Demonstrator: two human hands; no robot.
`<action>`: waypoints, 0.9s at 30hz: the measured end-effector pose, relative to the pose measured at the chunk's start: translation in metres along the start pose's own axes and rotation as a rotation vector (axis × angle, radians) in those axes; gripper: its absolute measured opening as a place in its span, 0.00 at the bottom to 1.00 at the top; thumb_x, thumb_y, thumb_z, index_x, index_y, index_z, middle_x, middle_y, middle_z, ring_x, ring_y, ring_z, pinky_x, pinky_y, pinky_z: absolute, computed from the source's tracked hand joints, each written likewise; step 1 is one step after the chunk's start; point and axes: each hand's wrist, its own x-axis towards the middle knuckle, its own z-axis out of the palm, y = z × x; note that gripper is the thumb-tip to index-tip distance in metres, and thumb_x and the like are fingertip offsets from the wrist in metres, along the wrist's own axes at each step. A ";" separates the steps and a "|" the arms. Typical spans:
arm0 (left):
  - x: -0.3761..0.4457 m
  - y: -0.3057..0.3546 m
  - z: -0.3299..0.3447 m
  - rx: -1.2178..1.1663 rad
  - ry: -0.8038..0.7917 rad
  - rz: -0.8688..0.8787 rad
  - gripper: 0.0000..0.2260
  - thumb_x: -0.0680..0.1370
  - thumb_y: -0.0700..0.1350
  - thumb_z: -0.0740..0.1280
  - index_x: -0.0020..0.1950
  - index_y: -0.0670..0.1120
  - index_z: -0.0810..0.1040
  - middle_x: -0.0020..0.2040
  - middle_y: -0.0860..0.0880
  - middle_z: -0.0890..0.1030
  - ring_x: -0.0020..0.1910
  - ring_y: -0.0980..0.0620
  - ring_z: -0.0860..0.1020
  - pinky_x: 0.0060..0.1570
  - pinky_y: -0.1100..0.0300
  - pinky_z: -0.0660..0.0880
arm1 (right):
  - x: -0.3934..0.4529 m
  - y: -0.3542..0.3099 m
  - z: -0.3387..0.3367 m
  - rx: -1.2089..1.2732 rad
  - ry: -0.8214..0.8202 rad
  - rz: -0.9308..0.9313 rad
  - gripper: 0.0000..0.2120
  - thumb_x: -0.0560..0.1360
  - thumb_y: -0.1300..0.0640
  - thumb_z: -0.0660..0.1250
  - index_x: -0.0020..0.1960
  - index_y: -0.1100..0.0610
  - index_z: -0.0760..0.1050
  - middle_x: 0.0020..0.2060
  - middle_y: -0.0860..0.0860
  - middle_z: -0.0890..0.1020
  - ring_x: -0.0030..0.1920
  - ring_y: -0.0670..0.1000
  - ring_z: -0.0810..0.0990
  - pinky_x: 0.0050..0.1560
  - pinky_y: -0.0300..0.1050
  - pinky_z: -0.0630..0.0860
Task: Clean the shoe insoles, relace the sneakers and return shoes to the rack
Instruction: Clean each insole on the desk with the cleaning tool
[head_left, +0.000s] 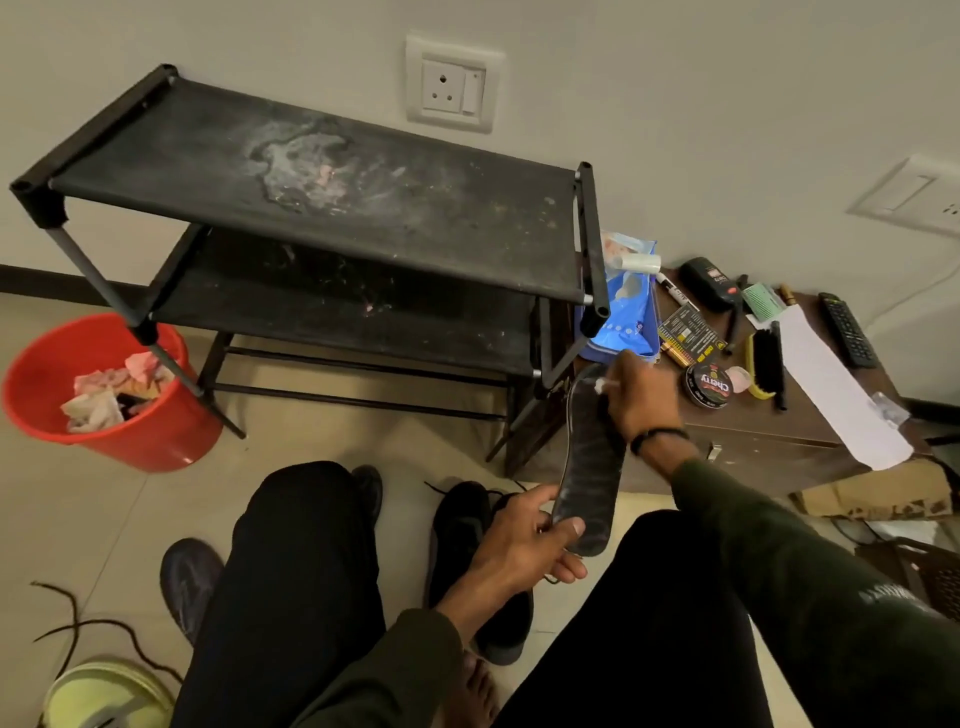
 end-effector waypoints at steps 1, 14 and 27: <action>-0.001 -0.001 -0.001 0.006 0.006 0.003 0.12 0.82 0.41 0.67 0.65 0.46 0.77 0.46 0.40 0.85 0.36 0.43 0.84 0.36 0.55 0.82 | 0.011 0.001 0.001 0.050 0.035 0.075 0.05 0.75 0.64 0.68 0.44 0.56 0.75 0.41 0.55 0.81 0.44 0.56 0.79 0.45 0.52 0.79; 0.003 -0.004 -0.014 0.090 0.007 0.034 0.10 0.81 0.41 0.65 0.62 0.46 0.77 0.47 0.36 0.83 0.34 0.44 0.84 0.37 0.53 0.82 | 0.001 0.006 0.012 0.075 0.058 -0.007 0.06 0.75 0.62 0.71 0.43 0.54 0.76 0.38 0.51 0.82 0.41 0.53 0.81 0.47 0.54 0.81; 0.033 0.014 -0.044 0.295 -0.169 0.047 0.12 0.83 0.41 0.64 0.67 0.45 0.74 0.43 0.47 0.80 0.32 0.55 0.78 0.35 0.55 0.77 | -0.008 0.020 -0.002 0.159 0.051 0.112 0.08 0.73 0.58 0.76 0.44 0.53 0.77 0.40 0.49 0.82 0.41 0.49 0.82 0.43 0.37 0.77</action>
